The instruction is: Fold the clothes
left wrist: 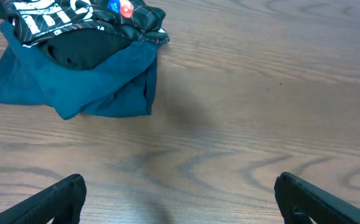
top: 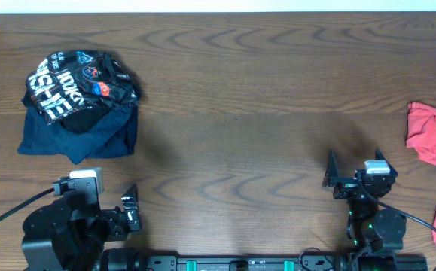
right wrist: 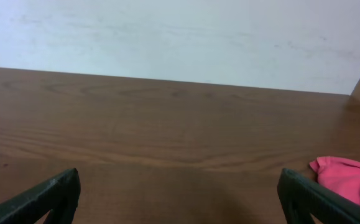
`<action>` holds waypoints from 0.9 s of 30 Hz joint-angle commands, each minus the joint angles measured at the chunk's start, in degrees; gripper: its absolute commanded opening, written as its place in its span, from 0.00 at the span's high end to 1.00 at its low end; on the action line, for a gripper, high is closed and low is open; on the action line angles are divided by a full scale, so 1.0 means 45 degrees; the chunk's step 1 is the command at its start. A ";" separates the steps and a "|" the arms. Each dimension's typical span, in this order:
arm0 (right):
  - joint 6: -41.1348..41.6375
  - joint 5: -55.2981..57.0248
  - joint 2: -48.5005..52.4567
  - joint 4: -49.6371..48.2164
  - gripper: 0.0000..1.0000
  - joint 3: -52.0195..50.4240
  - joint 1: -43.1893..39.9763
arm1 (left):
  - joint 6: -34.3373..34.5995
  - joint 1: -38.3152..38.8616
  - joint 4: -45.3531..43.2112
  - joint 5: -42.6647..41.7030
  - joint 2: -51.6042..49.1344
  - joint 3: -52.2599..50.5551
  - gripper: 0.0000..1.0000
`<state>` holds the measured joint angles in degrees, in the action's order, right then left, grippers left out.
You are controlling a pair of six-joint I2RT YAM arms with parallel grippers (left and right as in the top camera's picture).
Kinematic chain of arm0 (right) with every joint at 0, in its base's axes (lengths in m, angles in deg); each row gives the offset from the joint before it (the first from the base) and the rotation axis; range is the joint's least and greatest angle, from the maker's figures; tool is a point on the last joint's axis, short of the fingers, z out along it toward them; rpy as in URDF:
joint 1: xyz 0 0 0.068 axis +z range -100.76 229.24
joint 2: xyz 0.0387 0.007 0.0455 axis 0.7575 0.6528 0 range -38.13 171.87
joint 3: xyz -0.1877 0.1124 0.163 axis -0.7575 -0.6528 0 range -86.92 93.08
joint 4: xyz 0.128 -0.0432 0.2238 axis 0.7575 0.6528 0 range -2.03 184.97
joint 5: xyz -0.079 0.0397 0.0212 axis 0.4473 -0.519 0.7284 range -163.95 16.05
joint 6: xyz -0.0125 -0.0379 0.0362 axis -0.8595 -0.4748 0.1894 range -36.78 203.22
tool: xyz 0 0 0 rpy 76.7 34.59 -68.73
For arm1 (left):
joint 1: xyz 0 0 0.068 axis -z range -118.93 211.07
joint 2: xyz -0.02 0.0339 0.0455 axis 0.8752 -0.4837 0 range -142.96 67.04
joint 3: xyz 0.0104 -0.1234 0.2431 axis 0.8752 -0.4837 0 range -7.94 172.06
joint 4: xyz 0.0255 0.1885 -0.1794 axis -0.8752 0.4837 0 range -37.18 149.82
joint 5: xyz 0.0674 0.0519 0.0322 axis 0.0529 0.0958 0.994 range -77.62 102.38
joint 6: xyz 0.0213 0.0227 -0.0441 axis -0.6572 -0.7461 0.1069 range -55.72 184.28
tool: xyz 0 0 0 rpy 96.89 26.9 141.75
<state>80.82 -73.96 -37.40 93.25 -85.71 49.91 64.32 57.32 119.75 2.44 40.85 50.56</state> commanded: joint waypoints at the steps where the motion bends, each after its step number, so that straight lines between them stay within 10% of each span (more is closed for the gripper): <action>1: -0.0238 0.0102 -0.0092 -0.0029 0.01 -0.0097 0.0107 | 0.0058 -0.0029 -0.0005 -0.0015 0.0019 0.0015 0.02; 19: -0.0238 0.0102 -0.0092 -0.0029 0.01 -0.0097 0.0107 | -0.0175 -0.0029 -0.0199 0.0442 0.0233 -0.1175 0.02; 27: -0.0233 0.0102 -0.0092 -0.0029 0.01 -0.0097 0.0107 | 0.0015 0.0243 -0.6683 -0.0175 0.2443 -0.6892 0.02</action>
<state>80.80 -73.96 -37.40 93.14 -85.92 49.91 64.27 57.83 94.27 3.14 48.23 25.64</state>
